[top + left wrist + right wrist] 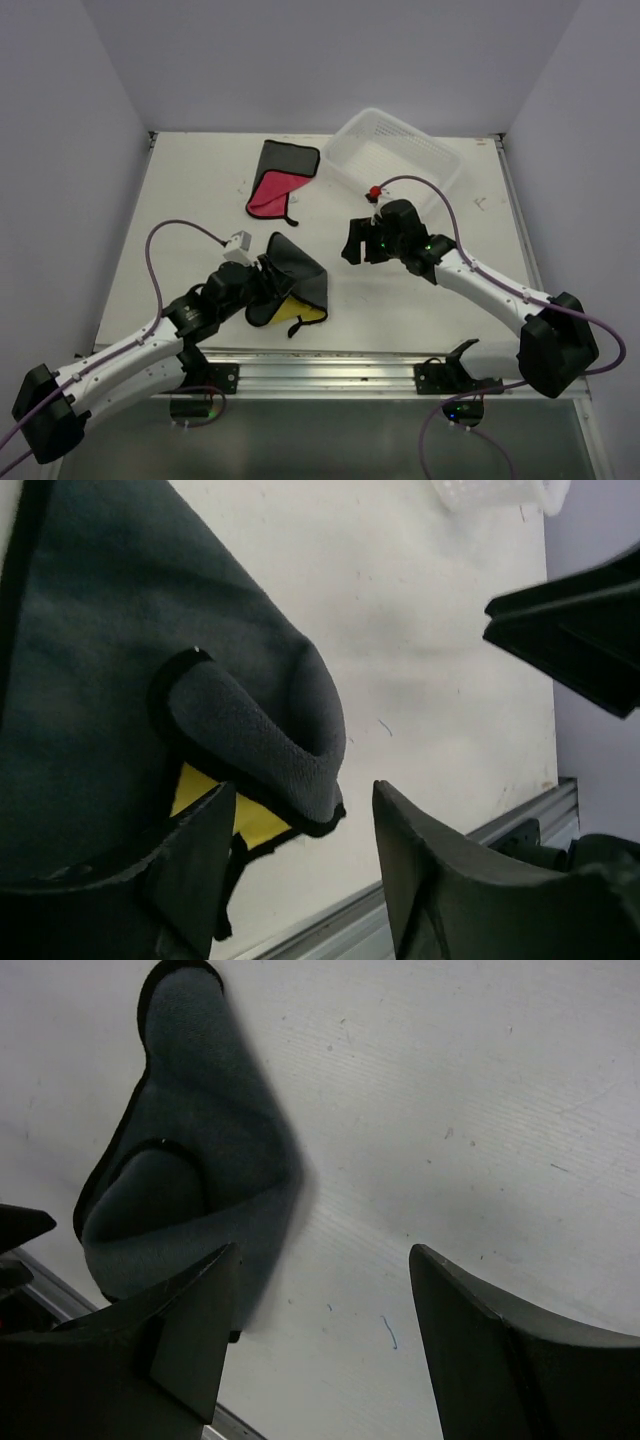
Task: Roll the towels
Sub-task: Move the towel to the center of the board
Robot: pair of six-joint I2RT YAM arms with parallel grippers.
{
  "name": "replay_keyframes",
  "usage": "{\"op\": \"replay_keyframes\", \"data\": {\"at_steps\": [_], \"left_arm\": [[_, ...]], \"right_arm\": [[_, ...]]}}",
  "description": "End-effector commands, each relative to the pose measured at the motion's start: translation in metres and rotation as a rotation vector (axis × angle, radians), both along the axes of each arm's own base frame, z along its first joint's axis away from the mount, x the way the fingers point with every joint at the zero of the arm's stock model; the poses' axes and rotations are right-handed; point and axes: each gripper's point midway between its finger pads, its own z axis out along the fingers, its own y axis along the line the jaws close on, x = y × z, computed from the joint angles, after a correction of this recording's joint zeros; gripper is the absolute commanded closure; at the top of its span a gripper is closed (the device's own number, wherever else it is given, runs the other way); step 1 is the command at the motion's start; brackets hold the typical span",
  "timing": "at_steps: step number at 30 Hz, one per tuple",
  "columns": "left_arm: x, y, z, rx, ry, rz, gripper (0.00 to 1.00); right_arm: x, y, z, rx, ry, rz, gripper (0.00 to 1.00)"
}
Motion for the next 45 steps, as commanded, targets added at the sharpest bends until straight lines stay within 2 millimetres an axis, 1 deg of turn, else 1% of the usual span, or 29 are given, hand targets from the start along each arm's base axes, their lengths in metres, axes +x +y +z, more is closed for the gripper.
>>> {"op": "replay_keyframes", "data": {"at_steps": [1, 5, 6, 8, 9, 10, 11, 12, 14, 15, 17, 18, 19, 20, 23, 24, 25, 26, 27, 30, 33, 34, 35, 38, 39, 41, 42, 43, 45], "left_arm": [[-0.013, -0.024, 0.009, -0.036, -0.025, -0.058, 0.37], [-0.028, -0.037, 0.026, -0.014, -0.079, -0.103, 0.26], [-0.032, -0.039, 0.033, -0.011, -0.110, -0.110, 0.21], [-0.034, -0.034, 0.040, -0.002, -0.133, -0.088, 0.19], [-0.030, -0.025, 0.041, -0.001, -0.134, -0.012, 0.19], [-0.032, -0.012, 0.028, 0.048, -0.099, 0.028, 0.20], [-0.032, -0.003, 0.028, 0.041, -0.084, 0.073, 0.21], [-0.033, 0.019, 0.012, 0.073, -0.020, 0.180, 0.25], [-0.032, 0.040, 0.011, 0.073, 0.020, 0.300, 0.28], [-0.035, 0.052, 0.003, 0.097, 0.058, 0.346, 0.30], [-0.035, 0.064, 0.005, 0.120, 0.077, 0.409, 0.31], [-0.038, 0.072, 0.001, 0.156, 0.096, 0.433, 0.31], [-0.038, 0.076, 0.001, 0.176, 0.101, 0.448, 0.31], [-0.037, 0.077, 0.003, 0.185, 0.113, 0.475, 0.31], [-0.040, 0.084, 0.002, 0.251, 0.132, 0.491, 0.32], [-0.041, 0.086, 0.001, 0.256, 0.140, 0.499, 0.32], [-0.041, 0.086, 0.000, 0.255, 0.141, 0.498, 0.32], [-0.042, 0.086, 0.000, 0.248, 0.143, 0.497, 0.32], [-0.041, 0.085, -0.001, 0.239, 0.141, 0.496, 0.32], [-0.043, 0.084, -0.004, 0.196, 0.140, 0.487, 0.33], [-0.046, 0.087, -0.010, 0.182, 0.151, 0.491, 0.33], [-0.047, 0.088, -0.012, 0.181, 0.154, 0.491, 0.33], [-0.047, 0.088, -0.013, 0.184, 0.159, 0.490, 0.33], [-0.048, 0.089, -0.016, 0.197, 0.166, 0.492, 0.33], [-0.048, 0.088, -0.017, 0.197, 0.167, 0.490, 0.33], [-0.045, 0.082, -0.016, 0.204, 0.154, 0.473, 0.33], [-0.043, 0.078, -0.016, 0.205, 0.147, 0.462, 0.33], [-0.041, 0.076, -0.016, 0.218, 0.139, 0.455, 0.33], [-0.034, 0.066, -0.013, 0.226, 0.104, 0.431, 0.33]], "right_arm": [[0.007, 0.001, 0.016, 0.012, -0.034, -0.022, 0.27], [0.018, 0.005, 0.023, -0.018, -0.059, 0.006, 0.28], [0.024, 0.008, 0.032, -0.020, -0.084, 0.016, 0.28], [0.030, 0.019, 0.035, -0.014, -0.098, 0.064, 0.28], [0.039, 0.028, 0.034, -0.012, -0.094, 0.087, 0.29], [0.043, 0.036, 0.035, -0.004, -0.098, 0.110, 0.29], [0.045, 0.044, 0.037, 0.010, -0.091, 0.144, 0.29], [0.058, 0.055, 0.032, 0.005, -0.081, 0.162, 0.30], [0.065, 0.073, 0.030, 0.028, -0.068, 0.223, 0.30], [0.076, 0.085, 0.029, 0.034, -0.068, 0.242, 0.31], [0.083, 0.099, 0.023, 0.016, -0.060, 0.285, 0.32], [0.087, 0.116, 0.018, 0.012, -0.052, 0.320, 0.33], [0.086, 0.122, 0.014, 0.003, -0.038, 0.338, 0.33], [0.089, 0.132, 0.020, 0.005, -0.060, 0.364, 0.33], [0.084, 0.152, -0.011, -0.052, -0.035, 0.406, 0.33], [0.084, 0.159, -0.013, -0.069, -0.045, 0.412, 0.33], [0.082, 0.163, -0.021, -0.083, -0.035, 0.417, 0.32], [0.083, 0.166, -0.039, -0.107, -0.012, 0.422, 0.32], [0.082, 0.174, -0.041, -0.110, -0.016, 0.432, 0.32], [0.082, 0.186, -0.070, -0.150, 0.017, 0.441, 0.32], [0.088, 0.191, -0.092, -0.223, 0.030, 0.406, 0.34], [0.090, 0.190, -0.096, -0.241, 0.034, 0.387, 0.39], [0.097, 0.187, -0.100, -0.266, 0.030, 0.344, 0.53], [0.098, 0.178, -0.098, -0.290, 0.026, 0.314, 0.84], [0.099, 0.177, -0.080, -0.277, -0.002, 0.302, 0.89], [0.096, 0.161, -0.072, -0.318, -0.015, 0.274, 0.91], [0.095, 0.152, -0.045, -0.318, -0.050, 0.254, 0.91], [0.094, 0.143, -0.036, -0.339, -0.064, 0.235, 0.91], [0.089, 0.108, -0.029, -0.435, -0.078, 0.155, 0.91]]}}
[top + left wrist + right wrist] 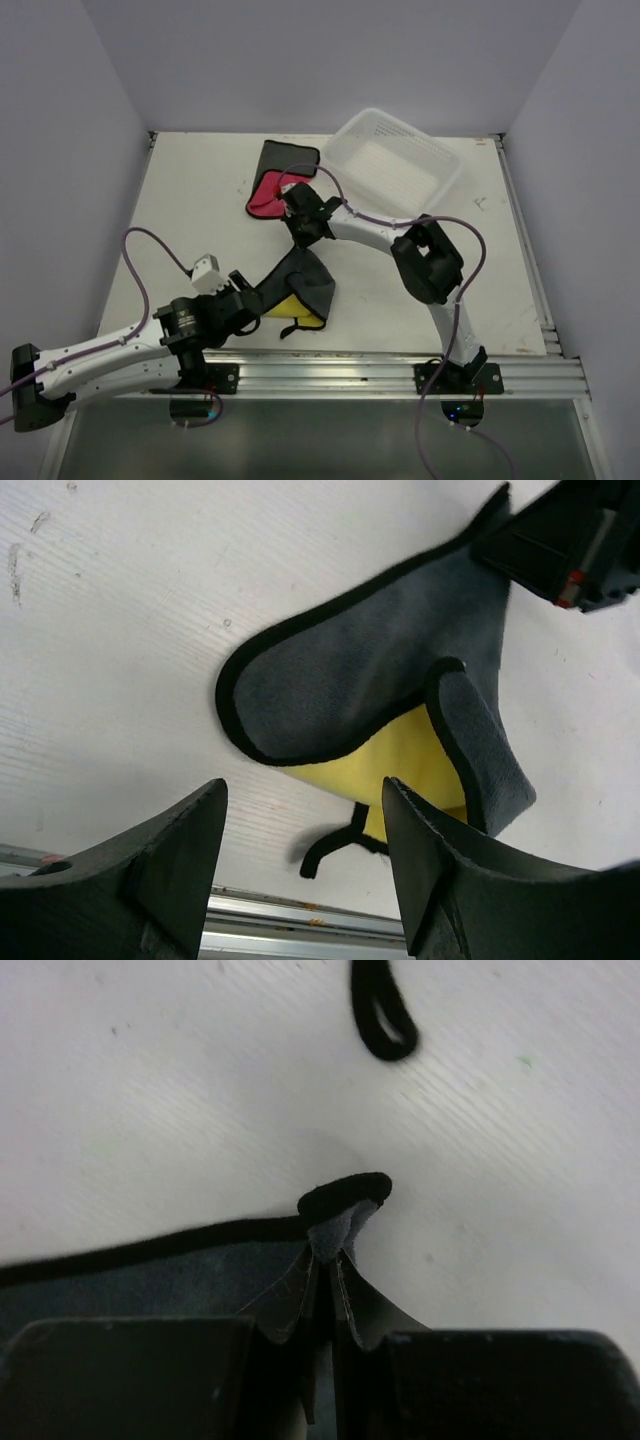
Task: Roll the towels
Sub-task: Move the towel to the center of the board, then flatten the towel
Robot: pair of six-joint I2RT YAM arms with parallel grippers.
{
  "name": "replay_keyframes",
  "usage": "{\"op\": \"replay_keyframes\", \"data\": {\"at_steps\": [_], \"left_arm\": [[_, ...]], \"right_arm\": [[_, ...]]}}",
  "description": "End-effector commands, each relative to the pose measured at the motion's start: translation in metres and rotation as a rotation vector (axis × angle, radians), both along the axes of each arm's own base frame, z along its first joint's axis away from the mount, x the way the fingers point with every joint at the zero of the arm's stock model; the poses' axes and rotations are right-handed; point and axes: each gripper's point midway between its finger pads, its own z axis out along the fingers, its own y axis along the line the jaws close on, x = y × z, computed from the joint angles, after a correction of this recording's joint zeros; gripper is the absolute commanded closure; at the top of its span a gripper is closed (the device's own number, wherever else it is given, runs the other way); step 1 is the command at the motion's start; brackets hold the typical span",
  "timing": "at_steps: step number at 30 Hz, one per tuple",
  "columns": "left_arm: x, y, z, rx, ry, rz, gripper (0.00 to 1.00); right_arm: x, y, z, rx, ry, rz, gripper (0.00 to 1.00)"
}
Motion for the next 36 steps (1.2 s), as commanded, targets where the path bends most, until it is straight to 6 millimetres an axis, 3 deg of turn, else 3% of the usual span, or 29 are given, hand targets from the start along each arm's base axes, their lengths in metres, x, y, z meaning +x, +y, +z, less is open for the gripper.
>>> {"op": "replay_keyframes", "data": {"at_steps": [1, 2, 3, 4, 5, 6, 7, 8, 10, 13, 15, 16, 17, 18, 24, 25, 29, 34, 36], "left_arm": [[0.018, -0.016, 0.008, 0.022, -0.081, -0.026, 0.33], [0.021, -0.018, 0.008, 0.054, -0.097, -0.052, 0.33], [0.027, -0.031, 0.014, 0.028, -0.126, -0.071, 0.33], [0.031, -0.038, 0.009, 0.056, -0.131, -0.100, 0.33], [0.032, -0.048, 0.006, 0.100, -0.131, -0.192, 0.33], [0.040, -0.068, 0.014, 0.041, -0.162, -0.229, 0.33], [0.044, -0.075, -0.001, 0.059, -0.126, -0.264, 0.34], [0.055, -0.088, -0.001, -0.001, -0.113, -0.313, 0.34], [0.069, -0.090, -0.017, -0.005, -0.070, -0.328, 0.34], [0.099, -0.095, -0.011, 0.011, -0.097, -0.330, 0.34], [0.118, -0.097, 0.000, 0.028, -0.118, -0.332, 0.34], [0.125, -0.096, -0.008, 0.045, -0.093, -0.329, 0.34], [0.135, -0.093, -0.007, 0.036, -0.089, -0.328, 0.34], [0.145, -0.095, 0.000, 0.025, -0.107, -0.331, 0.34], [0.184, -0.098, 0.003, 0.072, -0.111, -0.352, 0.37], [0.186, -0.098, -0.010, 0.090, -0.073, -0.356, 0.40], [0.184, -0.097, -0.039, 0.133, 0.016, -0.384, 0.45], [0.180, -0.094, -0.076, 0.179, 0.094, -0.397, 0.49], [0.182, -0.092, -0.081, 0.198, 0.107, -0.393, 0.50]], "right_arm": [[0.004, -0.057, 0.095, -0.053, -0.191, -0.158, 0.91], [-0.005, -0.076, 0.086, -0.098, -0.181, -0.190, 0.91], [-0.005, -0.094, 0.089, -0.129, -0.207, -0.247, 0.91], [-0.011, -0.105, 0.108, -0.081, -0.225, -0.311, 0.91], [-0.022, -0.122, 0.091, -0.112, -0.195, -0.342, 0.90], [-0.025, -0.134, 0.091, -0.104, -0.188, -0.385, 0.90], [-0.028, -0.142, 0.087, -0.086, -0.174, -0.447, 0.90], [-0.040, -0.156, 0.077, -0.097, -0.154, -0.470, 0.90], [-0.042, -0.170, 0.064, -0.072, -0.123, -0.553, 0.91], [-0.047, -0.187, 0.038, -0.059, -0.060, -0.627, 0.89], [-0.049, -0.194, 0.027, -0.045, -0.019, -0.660, 0.56], [-0.050, -0.194, 0.027, -0.042, -0.016, -0.657, 0.44], [-0.050, -0.196, 0.027, -0.040, -0.016, -0.661, 0.23], [-0.048, -0.200, 0.036, -0.020, -0.029, -0.672, 0.20], [-0.039, -0.232, 0.071, 0.122, -0.046, -0.731, 0.19], [-0.038, -0.237, 0.078, 0.146, -0.057, -0.733, 0.20], [-0.036, -0.255, 0.075, 0.155, -0.034, -0.758, 0.26], [-0.033, -0.247, 0.066, 0.216, 0.007, -0.737, 0.34], [-0.032, -0.245, 0.061, 0.218, 0.021, -0.730, 0.35]]}}
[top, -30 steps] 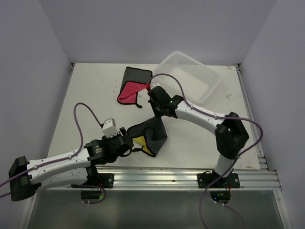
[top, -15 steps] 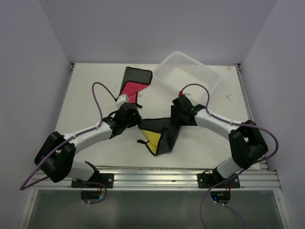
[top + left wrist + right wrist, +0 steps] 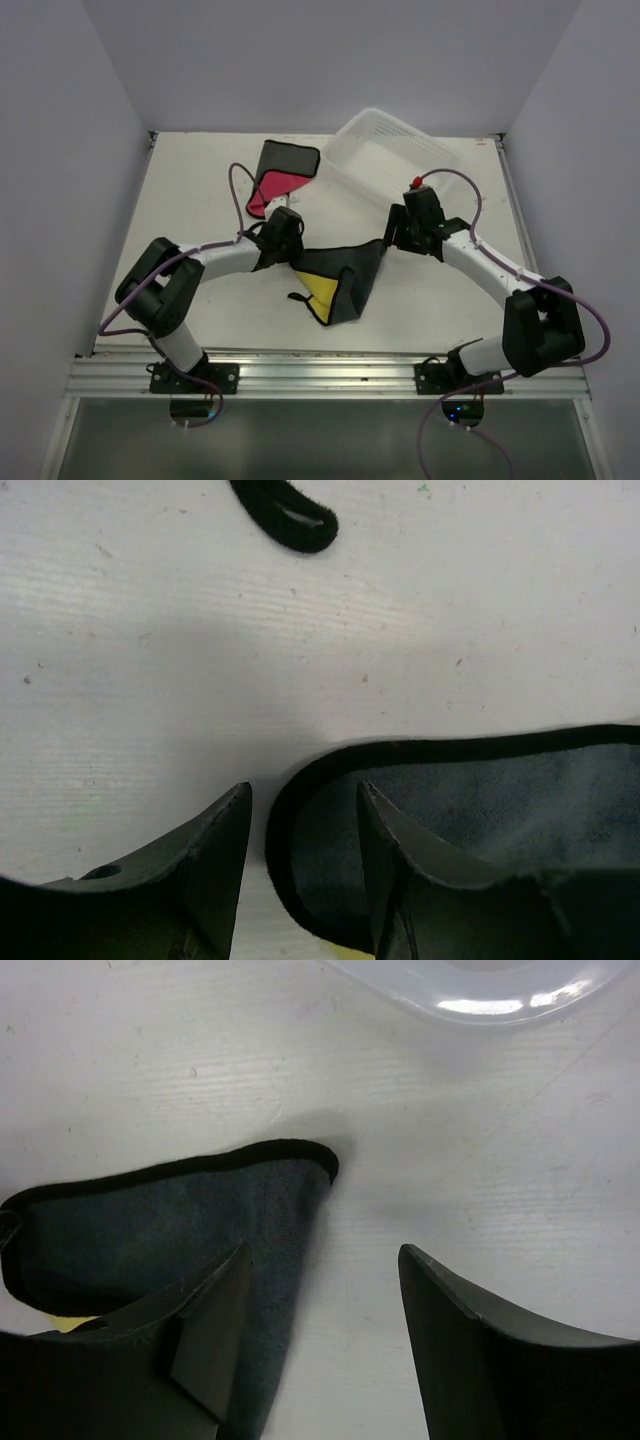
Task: Roll the towels
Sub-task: Flatten the towel
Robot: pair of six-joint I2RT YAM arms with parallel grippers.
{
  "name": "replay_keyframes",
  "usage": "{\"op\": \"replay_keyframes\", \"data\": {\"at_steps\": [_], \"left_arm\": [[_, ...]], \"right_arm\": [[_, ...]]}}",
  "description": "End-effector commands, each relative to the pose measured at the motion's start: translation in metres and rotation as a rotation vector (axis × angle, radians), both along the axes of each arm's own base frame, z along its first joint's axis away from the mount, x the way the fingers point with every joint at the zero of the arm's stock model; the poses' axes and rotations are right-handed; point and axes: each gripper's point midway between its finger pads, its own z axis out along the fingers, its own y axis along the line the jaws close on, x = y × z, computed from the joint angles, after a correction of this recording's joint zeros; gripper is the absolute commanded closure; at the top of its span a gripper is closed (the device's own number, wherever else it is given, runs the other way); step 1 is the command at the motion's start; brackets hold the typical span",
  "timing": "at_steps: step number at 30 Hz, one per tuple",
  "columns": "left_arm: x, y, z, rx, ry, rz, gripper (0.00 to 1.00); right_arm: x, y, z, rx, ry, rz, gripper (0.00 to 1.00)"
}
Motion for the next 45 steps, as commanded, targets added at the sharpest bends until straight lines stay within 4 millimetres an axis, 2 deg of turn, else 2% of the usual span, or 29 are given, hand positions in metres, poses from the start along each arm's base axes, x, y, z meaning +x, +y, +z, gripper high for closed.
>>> {"op": "replay_keyframes", "data": {"at_steps": [1, 3, 5, 7, 10, 11, 15, 17, 20, 21, 22, 24, 25, 26, 29, 32, 33, 45], "left_arm": [[0.013, -0.001, 0.002, 0.023, -0.025, -0.016, 0.50], [0.016, -0.003, 0.002, 0.023, -0.032, -0.021, 0.51], [0.017, -0.006, 0.002, 0.019, -0.030, -0.032, 0.57], [0.018, -0.005, 0.001, 0.033, -0.022, -0.028, 0.68], [0.009, 0.004, -0.006, 0.067, 0.023, -0.015, 0.80], [0.004, 0.007, -0.011, 0.070, 0.037, -0.016, 0.81], [-0.007, 0.014, -0.018, 0.076, 0.053, -0.017, 1.00], [-0.009, 0.015, -0.020, 0.082, 0.056, -0.020, 1.00], [-0.005, 0.015, -0.008, 0.070, 0.013, -0.021, 1.00], [-0.002, 0.016, 0.004, 0.063, -0.019, -0.019, 1.00], [0.000, 0.024, 0.011, 0.101, -0.043, -0.004, 1.00], [0.011, 0.038, 0.037, 0.163, -0.115, 0.042, 1.00], [0.011, 0.043, 0.044, 0.184, -0.124, 0.045, 1.00], [0.015, 0.044, 0.059, 0.183, -0.160, 0.051, 1.00], [0.019, 0.048, 0.075, 0.207, -0.195, 0.042, 1.00], [0.018, 0.049, 0.073, 0.224, -0.188, 0.024, 1.00], [0.019, 0.048, 0.073, 0.229, -0.189, 0.019, 1.00], [0.023, 0.052, 0.072, 0.280, -0.188, 0.007, 1.00]], "right_arm": [[0.005, 0.014, -0.003, 0.059, -0.002, 0.047, 0.36], [0.006, 0.015, -0.006, 0.058, 0.003, 0.050, 0.38], [0.006, 0.014, -0.008, 0.057, 0.006, 0.049, 0.39], [0.006, 0.014, -0.009, 0.054, 0.005, 0.048, 0.40], [0.006, 0.012, -0.011, 0.053, 0.007, 0.039, 0.40], [0.007, 0.010, -0.011, 0.054, 0.004, 0.035, 0.40], [0.008, 0.008, -0.015, 0.055, 0.011, 0.025, 0.41], [0.009, 0.006, -0.016, 0.054, 0.013, 0.019, 0.41], [0.010, 0.004, -0.019, 0.053, 0.018, 0.014, 0.41], [0.010, 0.004, -0.018, 0.061, 0.015, 0.008, 0.41], [0.010, 0.004, -0.019, 0.077, 0.017, 0.004, 0.42], [0.018, 0.009, -0.016, 0.132, -0.010, -0.010, 0.46], [0.017, 0.019, -0.017, 0.176, -0.005, 0.016, 0.48], [0.023, 0.023, -0.019, 0.195, -0.015, 0.022, 0.49], [0.032, 0.033, -0.028, 0.233, -0.006, 0.029, 0.54], [0.043, 0.046, -0.029, 0.278, -0.031, 0.072, 0.57], [0.046, 0.049, -0.035, 0.279, -0.022, 0.082, 0.57], [0.074, 0.067, -0.044, 0.285, -0.074, 0.170, 0.55]]}}
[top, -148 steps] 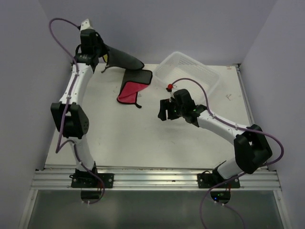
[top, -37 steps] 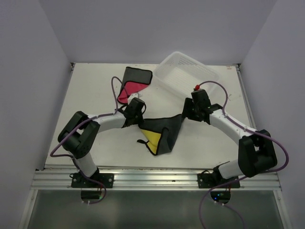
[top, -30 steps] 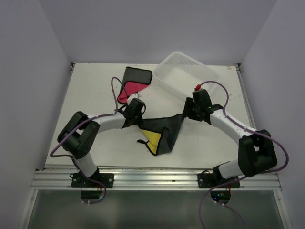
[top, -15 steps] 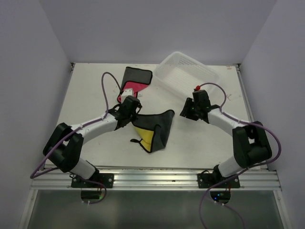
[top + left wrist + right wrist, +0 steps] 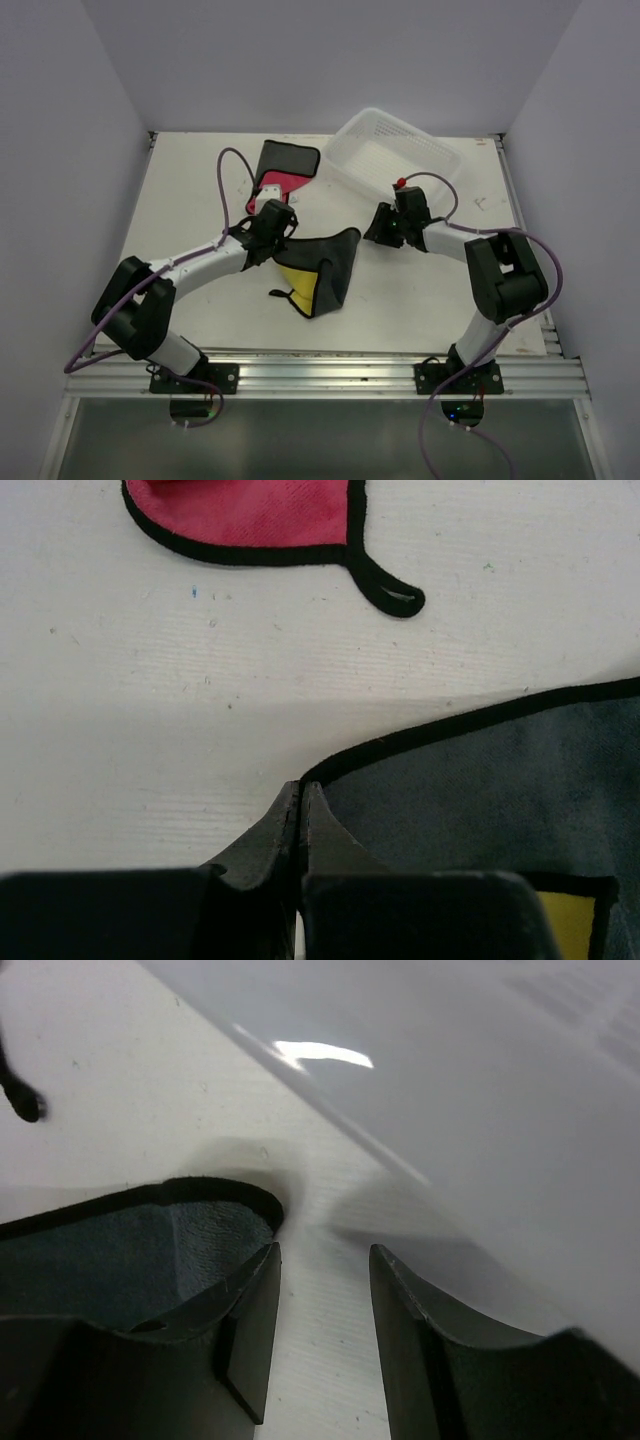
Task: Roll the towels
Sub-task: Flatten the towel
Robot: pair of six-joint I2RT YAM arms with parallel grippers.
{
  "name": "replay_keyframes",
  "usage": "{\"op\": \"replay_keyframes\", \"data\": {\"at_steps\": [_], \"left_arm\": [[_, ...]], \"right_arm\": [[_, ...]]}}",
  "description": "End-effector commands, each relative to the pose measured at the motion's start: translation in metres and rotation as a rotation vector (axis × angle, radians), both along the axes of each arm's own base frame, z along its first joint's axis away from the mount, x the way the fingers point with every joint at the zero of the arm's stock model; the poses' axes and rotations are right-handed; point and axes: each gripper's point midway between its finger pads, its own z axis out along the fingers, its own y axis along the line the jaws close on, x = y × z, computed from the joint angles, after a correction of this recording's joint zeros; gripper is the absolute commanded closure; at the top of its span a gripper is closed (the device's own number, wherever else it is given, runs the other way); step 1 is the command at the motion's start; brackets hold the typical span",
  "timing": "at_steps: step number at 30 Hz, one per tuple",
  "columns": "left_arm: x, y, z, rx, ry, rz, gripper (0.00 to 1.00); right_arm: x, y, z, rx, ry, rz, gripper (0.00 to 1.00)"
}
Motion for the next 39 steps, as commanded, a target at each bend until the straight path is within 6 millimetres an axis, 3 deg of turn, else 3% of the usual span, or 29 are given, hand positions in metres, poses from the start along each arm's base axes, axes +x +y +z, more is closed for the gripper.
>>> {"op": "replay_keyframes", "data": {"at_steps": [1, 12, 19, 25, 31, 34, 35, 39], "left_arm": [[0.014, 0.002, 0.016, 0.028, -0.047, 0.007, 1.00], [0.016, -0.003, 0.009, 0.031, -0.026, -0.016, 1.00], [0.018, -0.002, 0.009, 0.044, -0.029, -0.020, 1.00], [0.022, -0.001, 0.007, 0.030, -0.024, -0.022, 1.00], [0.024, 0.006, 0.000, 0.007, -0.003, -0.007, 1.00], [0.025, 0.011, 0.000, 0.007, -0.002, 0.005, 1.00], [0.024, 0.011, 0.000, 0.006, -0.002, 0.007, 1.00], [0.025, 0.015, 0.004, 0.003, -0.011, 0.015, 1.00]], "right_arm": [[0.027, 0.019, 0.020, 0.043, -0.109, 0.057, 0.55], [0.042, 0.043, 0.008, 0.021, -0.133, 0.100, 0.54], [0.041, 0.045, 0.003, 0.008, -0.127, 0.131, 0.68], [0.039, 0.049, 0.003, 0.014, -0.133, 0.156, 0.65], [0.036, 0.056, -0.002, -0.052, -0.110, 0.190, 0.73], [0.035, 0.055, -0.008, -0.119, -0.096, 0.194, 0.85], [0.032, 0.052, -0.014, -0.140, -0.075, 0.190, 0.95], [0.030, 0.047, -0.008, -0.166, -0.069, 0.176, 1.00]]}}
